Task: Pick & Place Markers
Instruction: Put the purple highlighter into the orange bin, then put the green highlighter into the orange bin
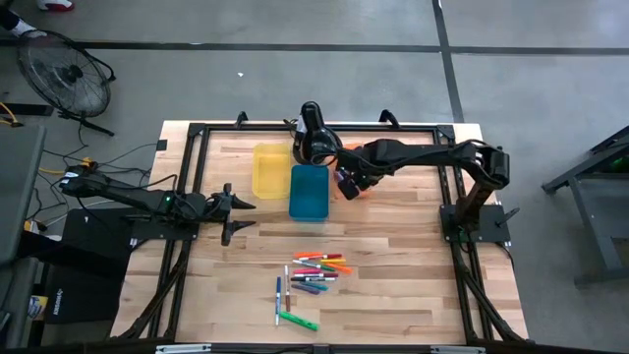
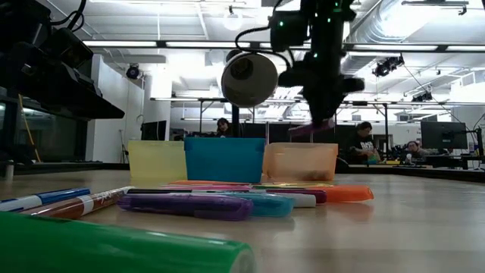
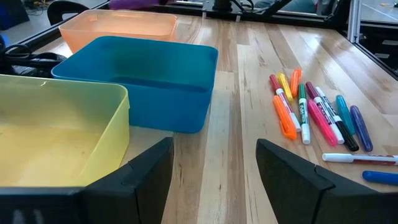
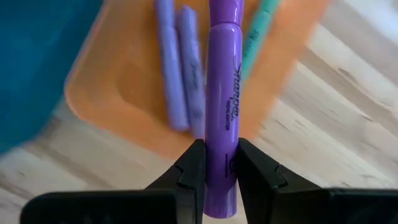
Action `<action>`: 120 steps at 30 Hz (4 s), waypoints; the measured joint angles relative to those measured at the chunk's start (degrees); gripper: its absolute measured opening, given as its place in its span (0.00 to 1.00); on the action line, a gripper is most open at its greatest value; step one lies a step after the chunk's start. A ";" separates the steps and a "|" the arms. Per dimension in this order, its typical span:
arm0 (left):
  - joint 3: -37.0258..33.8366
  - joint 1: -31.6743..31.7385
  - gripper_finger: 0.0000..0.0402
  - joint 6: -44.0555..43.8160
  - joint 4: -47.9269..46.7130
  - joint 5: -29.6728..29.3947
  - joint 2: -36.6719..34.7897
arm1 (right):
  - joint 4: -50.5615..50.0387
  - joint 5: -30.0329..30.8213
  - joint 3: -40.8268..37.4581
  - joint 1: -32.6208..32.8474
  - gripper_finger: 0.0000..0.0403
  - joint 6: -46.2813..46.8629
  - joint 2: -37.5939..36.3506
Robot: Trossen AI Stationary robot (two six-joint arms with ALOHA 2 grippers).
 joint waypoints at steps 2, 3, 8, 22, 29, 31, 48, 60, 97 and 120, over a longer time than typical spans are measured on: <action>0.00 -0.02 0.56 0.00 0.00 0.00 0.00 | 3.90 -0.55 -1.90 -0.76 0.15 -0.47 0.00; 0.00 -0.02 0.56 -0.01 0.00 0.00 0.00 | 5.46 -0.63 -2.72 -1.04 0.15 -0.74 0.00; 0.00 0.00 0.56 -0.01 0.00 0.00 0.00 | 7.51 -1.03 -4.93 -1.49 0.15 -1.35 0.00; 0.00 0.00 0.56 0.00 0.00 0.00 0.00 | 9.89 0.32 -5.35 -1.51 0.19 -1.40 0.00; 0.00 0.00 0.56 -0.01 0.00 0.00 0.00 | 9.87 0.19 -5.35 -1.51 0.24 -1.44 0.02; 0.00 0.00 0.56 -0.01 0.00 0.00 0.00 | 9.87 0.24 -5.35 -1.51 0.24 -1.56 0.02; 0.00 -0.02 0.56 0.00 0.00 0.00 0.00 | 9.85 0.38 -5.35 -1.54 0.25 -1.62 -3.48; 0.00 -0.01 0.56 0.00 0.00 0.00 0.00 | 10.02 0.38 -5.33 3.06 0.25 -1.24 -13.07; 0.00 0.00 0.56 -0.01 0.00 0.00 0.00 | 45.00 6.75 -5.29 38.36 0.25 -3.54 3.40; 0.00 0.00 0.56 -0.01 -1.02 0.00 0.04 | 31.59 -0.88 14.51 41.21 0.24 -6.80 15.80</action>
